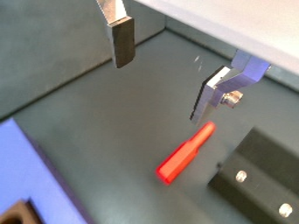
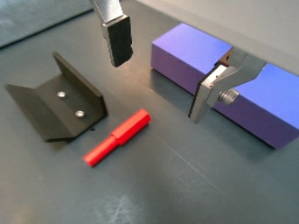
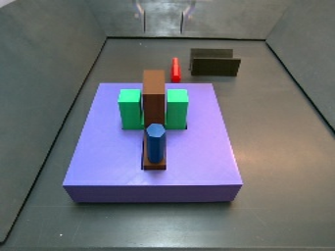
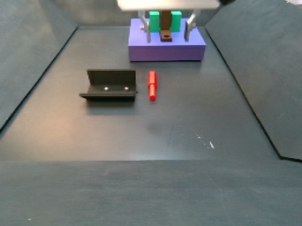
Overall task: Pick up the red object. Move up. Place the red object on the fixture. Regrasp the red object. Move to above the board. Insert the red object.
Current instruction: Pick up the red object.
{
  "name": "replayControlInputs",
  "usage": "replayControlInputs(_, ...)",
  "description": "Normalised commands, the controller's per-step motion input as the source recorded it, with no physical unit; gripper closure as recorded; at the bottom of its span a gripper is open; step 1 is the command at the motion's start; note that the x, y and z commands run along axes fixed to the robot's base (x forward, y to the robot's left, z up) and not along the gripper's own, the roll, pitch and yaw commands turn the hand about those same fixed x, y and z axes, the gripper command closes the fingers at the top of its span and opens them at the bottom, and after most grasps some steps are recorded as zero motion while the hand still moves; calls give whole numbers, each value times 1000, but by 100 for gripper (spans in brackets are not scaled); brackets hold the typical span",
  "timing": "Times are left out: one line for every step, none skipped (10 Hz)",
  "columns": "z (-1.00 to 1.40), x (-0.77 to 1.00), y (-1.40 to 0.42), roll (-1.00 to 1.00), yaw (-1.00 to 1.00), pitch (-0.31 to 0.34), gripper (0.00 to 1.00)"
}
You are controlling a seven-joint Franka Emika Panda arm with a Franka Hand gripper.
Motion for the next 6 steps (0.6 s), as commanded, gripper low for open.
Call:
replayControlInputs(-660, 109, -220, 184, 0, -13, 0)
replayControlInputs(-551, 251, -111, 250, 0, 0, 0)
replayControlInputs(-449, 286, -149, 281, 0, 16, 0)
replayControlInputs(-374, 220, -134, 267, 0, 0, 0)
replayControlInputs(-363, 149, -120, 234, 0, 0, 0)
replayControlInputs(-337, 83, -66, 189, 23, 0, 0)
